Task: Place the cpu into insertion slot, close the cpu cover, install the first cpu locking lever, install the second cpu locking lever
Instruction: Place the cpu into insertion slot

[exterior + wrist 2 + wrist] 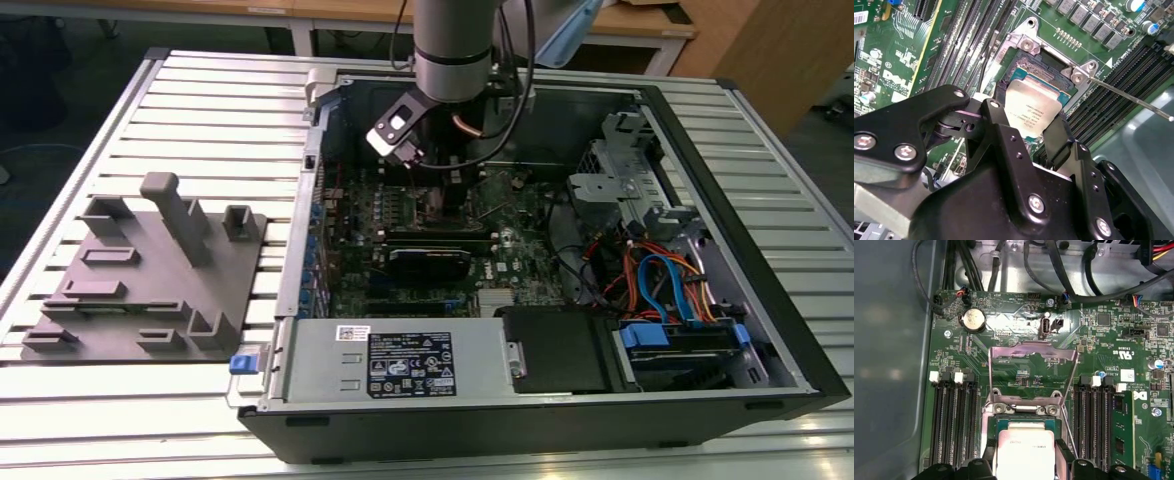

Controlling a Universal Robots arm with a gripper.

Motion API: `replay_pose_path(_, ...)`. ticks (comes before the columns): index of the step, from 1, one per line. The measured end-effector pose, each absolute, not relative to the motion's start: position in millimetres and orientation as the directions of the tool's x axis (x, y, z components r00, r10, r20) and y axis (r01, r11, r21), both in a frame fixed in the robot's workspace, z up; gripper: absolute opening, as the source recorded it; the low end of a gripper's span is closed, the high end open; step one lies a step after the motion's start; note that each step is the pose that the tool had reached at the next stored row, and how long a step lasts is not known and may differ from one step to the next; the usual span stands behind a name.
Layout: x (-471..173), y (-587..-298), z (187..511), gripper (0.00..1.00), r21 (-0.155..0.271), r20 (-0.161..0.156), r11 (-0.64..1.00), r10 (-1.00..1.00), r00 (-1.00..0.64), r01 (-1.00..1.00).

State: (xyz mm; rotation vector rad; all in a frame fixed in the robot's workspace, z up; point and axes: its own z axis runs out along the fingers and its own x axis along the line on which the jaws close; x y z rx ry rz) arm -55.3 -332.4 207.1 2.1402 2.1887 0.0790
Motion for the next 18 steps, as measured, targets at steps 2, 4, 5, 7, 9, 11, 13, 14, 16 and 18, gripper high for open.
replay_pose_path(2, -55, -332, 206, 0.54, 0.092, -0.021, 0.023, 1.000, -0.021, 0.995)
replay_pose_path(4, -55, -332, 205, 0.54, 0.092, -0.021, 0.023, 1.000, -0.021, 0.995)
replay_pose_path(5, -55, -332, 204, 0.54, 0.092, -0.021, 0.023, 1.000, -0.021, 0.995)
replay_pose_path(7, -55, -332, 203, 0.54, 0.092, -0.021, 0.023, 1.000, -0.021, 0.995)
replay_pose_path(9, -55, -332, 202, 0.54, 0.092, -0.021, 0.023, 1.000, -0.021, 0.995)
replay_pose_path(11, -55, -332, 201, 0.54, 0.092, -0.021, 0.023, 1.000, -0.021, 0.995)
replay_pose_path(13, -55, -332, 200, 0.54, 0.092, -0.021, 0.021, 1.000, -0.019, 0.996)
replay_pose_path(14, -55, -332, 199, 0.54, 0.092, -0.021, 0.021, 1.000, -0.019, 0.996)
replay_pose_path(16, -55, -332, 195, 0.54, 0.092, -0.021, 0.021, 1.000, -0.019, 0.996)
replay_pose_path(18, -55, -332, 194, 0.54, 0.092, -0.019, 0.020, 1.000, -0.019, 0.996)
